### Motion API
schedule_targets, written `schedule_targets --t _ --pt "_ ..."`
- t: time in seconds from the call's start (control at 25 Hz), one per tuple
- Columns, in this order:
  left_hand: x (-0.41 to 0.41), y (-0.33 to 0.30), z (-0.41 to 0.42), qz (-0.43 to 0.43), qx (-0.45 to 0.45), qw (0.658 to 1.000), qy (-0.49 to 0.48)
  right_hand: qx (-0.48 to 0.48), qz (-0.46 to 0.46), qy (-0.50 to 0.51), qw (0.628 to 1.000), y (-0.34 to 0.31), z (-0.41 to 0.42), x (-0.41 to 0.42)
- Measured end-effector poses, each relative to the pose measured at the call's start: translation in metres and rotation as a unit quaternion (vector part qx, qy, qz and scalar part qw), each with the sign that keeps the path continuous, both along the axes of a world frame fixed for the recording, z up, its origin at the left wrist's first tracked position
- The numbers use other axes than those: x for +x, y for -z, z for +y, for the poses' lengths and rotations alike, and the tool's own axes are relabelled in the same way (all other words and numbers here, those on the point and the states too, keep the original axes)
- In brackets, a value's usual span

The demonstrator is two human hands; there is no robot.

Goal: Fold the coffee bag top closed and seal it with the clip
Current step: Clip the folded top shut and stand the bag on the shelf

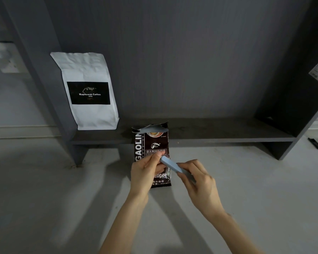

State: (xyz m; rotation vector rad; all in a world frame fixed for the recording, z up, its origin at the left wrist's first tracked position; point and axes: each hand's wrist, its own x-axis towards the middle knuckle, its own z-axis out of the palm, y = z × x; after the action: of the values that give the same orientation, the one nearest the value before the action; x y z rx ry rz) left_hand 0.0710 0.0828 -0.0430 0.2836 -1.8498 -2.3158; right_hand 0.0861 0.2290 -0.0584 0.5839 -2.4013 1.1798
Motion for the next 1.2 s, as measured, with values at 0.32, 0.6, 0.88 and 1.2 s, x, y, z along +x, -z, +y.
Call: schedule_targets --t 0.32,0.6,0.88,1.2 --pt "0.004 0.001 -0.017 -0.001 0.070 0.997 0.027 -0.066 -0.051 -0.029 0.996 -0.004 -0.010 0.002" --pt "0.001 -0.005 -0.036 0.051 0.097 0.994 0.008 -0.183 -0.181 -0.075 0.963 -0.002 0.002 0.002" --pt "-0.005 -0.003 -0.041 0.051 0.088 0.995 -0.008 -0.300 -0.242 -0.092 0.918 -0.004 0.010 -0.006" --pt "-0.014 -0.006 -0.067 0.089 -0.037 0.992 -0.079 -0.336 -0.218 -0.057 0.914 -0.015 0.016 -0.022"
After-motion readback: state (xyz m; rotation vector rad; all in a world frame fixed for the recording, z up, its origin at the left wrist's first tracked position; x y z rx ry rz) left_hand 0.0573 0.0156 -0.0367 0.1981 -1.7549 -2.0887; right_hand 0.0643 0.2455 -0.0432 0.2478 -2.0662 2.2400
